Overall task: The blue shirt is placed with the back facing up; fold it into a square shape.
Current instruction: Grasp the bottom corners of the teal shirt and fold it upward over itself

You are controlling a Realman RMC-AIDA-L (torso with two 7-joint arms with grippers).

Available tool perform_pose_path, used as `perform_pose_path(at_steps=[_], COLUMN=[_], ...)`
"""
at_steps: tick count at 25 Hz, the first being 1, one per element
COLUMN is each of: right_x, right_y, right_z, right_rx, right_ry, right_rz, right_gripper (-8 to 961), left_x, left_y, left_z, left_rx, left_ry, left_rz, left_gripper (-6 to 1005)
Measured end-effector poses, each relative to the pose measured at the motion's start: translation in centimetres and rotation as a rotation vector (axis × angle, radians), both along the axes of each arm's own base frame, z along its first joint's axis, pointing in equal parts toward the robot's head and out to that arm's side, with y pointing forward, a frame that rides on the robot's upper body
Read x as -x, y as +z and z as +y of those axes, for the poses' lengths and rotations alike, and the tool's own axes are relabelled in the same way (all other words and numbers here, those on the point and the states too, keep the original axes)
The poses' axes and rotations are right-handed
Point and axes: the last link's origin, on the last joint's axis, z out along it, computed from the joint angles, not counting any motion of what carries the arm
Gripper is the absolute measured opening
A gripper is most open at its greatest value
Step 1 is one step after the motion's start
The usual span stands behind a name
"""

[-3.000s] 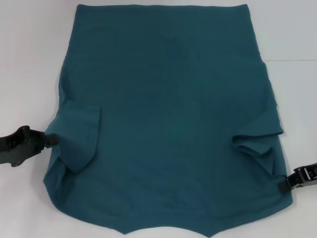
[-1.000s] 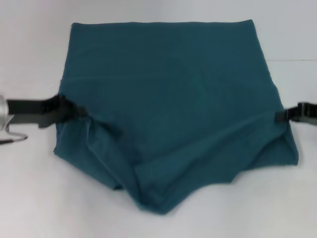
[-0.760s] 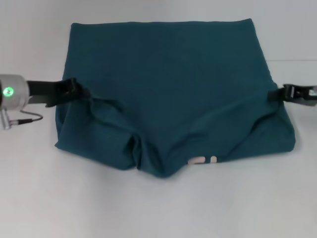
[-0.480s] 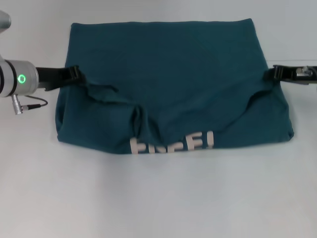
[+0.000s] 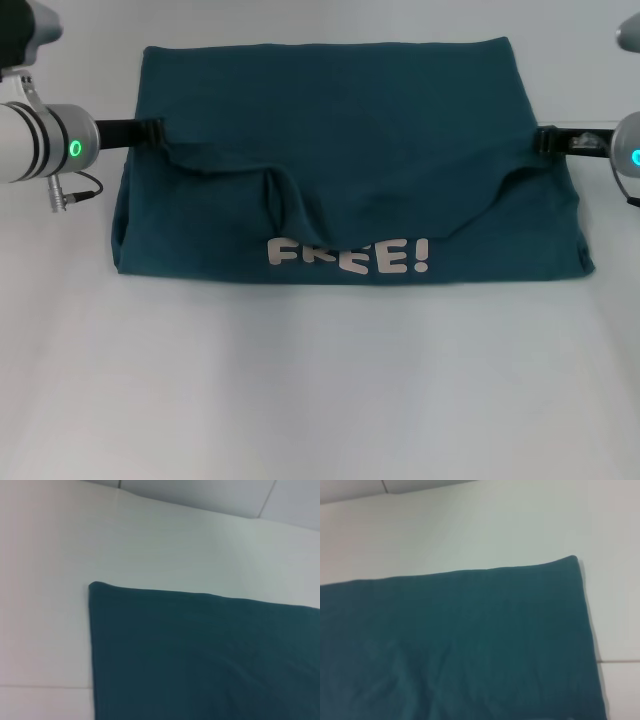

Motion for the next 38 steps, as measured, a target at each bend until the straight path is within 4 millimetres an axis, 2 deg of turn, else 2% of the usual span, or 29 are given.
perform_pose_path(at_steps=[4, 13, 24, 29, 33, 38], right_x=[0.4, 2.4, 3.2, 3.4, 3.3, 3.2], right_y=[-0.3, 1.3, 0.9, 0.4, 0.5, 0.7], right_z=[0.5, 2.4, 2.7, 2.5, 2.5, 2.6], right_rx=[-0.016, -0.054, -0.046, -0.029, -0.032, -0.034], right_ry=[0.020, 0.069, 0.098, 0.110, 0.107, 0.108], right_rz=[-0.053, -0.086, -0.108, -0.126, -0.126, -0.130], right_gripper=[30, 29, 30, 29, 29, 29], left_x=[-0.3, -1.3, -1.2, -1.4, -1.8, -2.4], left_y=[-0.3, -0.3, -0.5, 0.2, 0.8, 0.5], left_z=[0.2, 0.9, 1.0, 1.3, 1.7, 1.9], left_rx=[-0.008, -0.022, -0.038, -0.063, -0.077, -0.068], left_ry=[-0.013, -0.042, -0.052, -0.067, -0.082, -0.102], left_rz=[0.016, 0.043, 0.092, 0.119, 0.129, 0.152], left_gripper=[2, 3, 2, 2, 3, 16])
